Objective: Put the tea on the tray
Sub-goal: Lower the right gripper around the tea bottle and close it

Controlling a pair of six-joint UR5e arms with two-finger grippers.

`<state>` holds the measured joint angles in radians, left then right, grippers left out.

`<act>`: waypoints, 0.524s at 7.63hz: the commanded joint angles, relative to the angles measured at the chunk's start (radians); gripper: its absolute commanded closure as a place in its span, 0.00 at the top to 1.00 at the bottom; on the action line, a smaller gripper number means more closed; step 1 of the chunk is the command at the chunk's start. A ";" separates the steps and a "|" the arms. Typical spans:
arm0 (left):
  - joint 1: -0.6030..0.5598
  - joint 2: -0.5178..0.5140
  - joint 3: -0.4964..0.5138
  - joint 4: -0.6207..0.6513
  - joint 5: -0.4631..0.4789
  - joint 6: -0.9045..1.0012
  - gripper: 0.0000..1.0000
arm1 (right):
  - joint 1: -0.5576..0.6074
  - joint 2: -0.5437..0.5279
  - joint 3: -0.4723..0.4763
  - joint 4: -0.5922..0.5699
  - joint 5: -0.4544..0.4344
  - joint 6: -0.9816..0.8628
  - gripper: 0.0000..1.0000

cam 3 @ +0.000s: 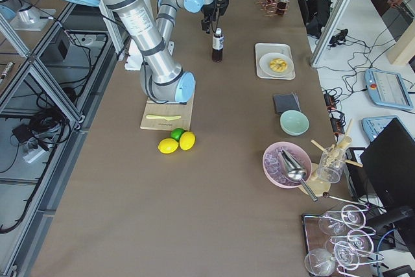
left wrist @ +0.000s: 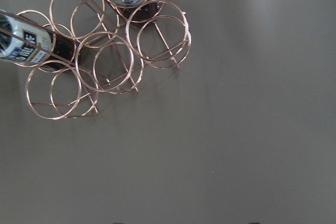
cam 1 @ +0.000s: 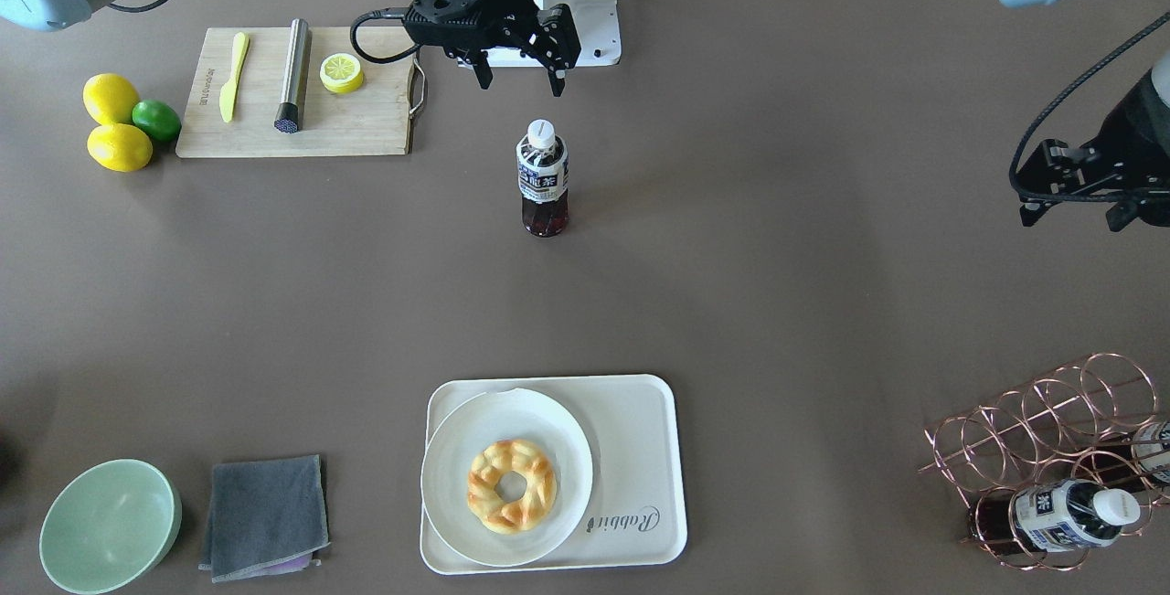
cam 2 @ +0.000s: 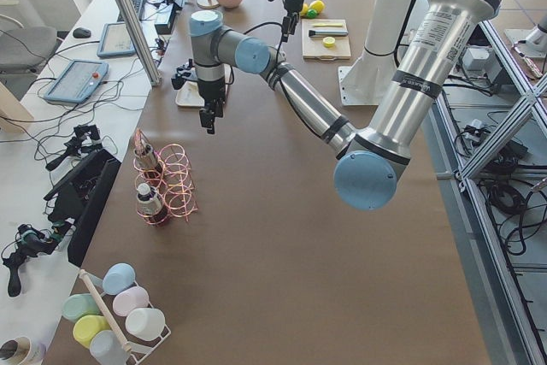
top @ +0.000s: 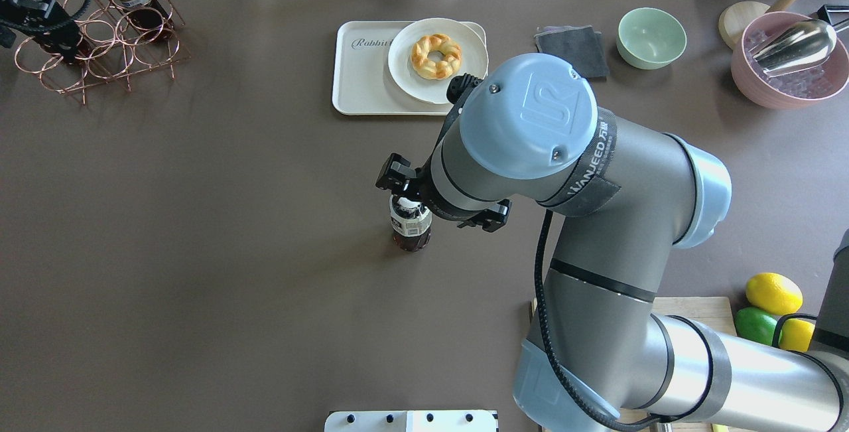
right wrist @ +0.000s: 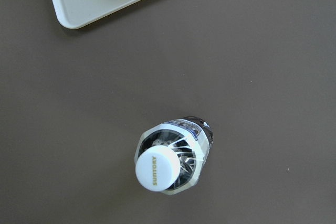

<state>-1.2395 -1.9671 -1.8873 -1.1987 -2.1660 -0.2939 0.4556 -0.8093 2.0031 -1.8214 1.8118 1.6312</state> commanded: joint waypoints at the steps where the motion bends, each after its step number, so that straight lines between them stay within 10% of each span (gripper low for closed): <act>1: -0.054 0.135 0.074 -0.212 -0.063 0.070 0.83 | -0.014 0.059 -0.044 -0.088 -0.016 -0.036 0.89; 4: -0.119 0.258 0.071 -0.274 -0.092 0.191 0.83 | 0.018 0.085 -0.099 -0.087 -0.017 -0.267 0.87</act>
<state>-1.3180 -1.7780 -1.8182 -1.4474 -2.2353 -0.1841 0.4570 -0.7457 1.9374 -1.9066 1.7962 1.4934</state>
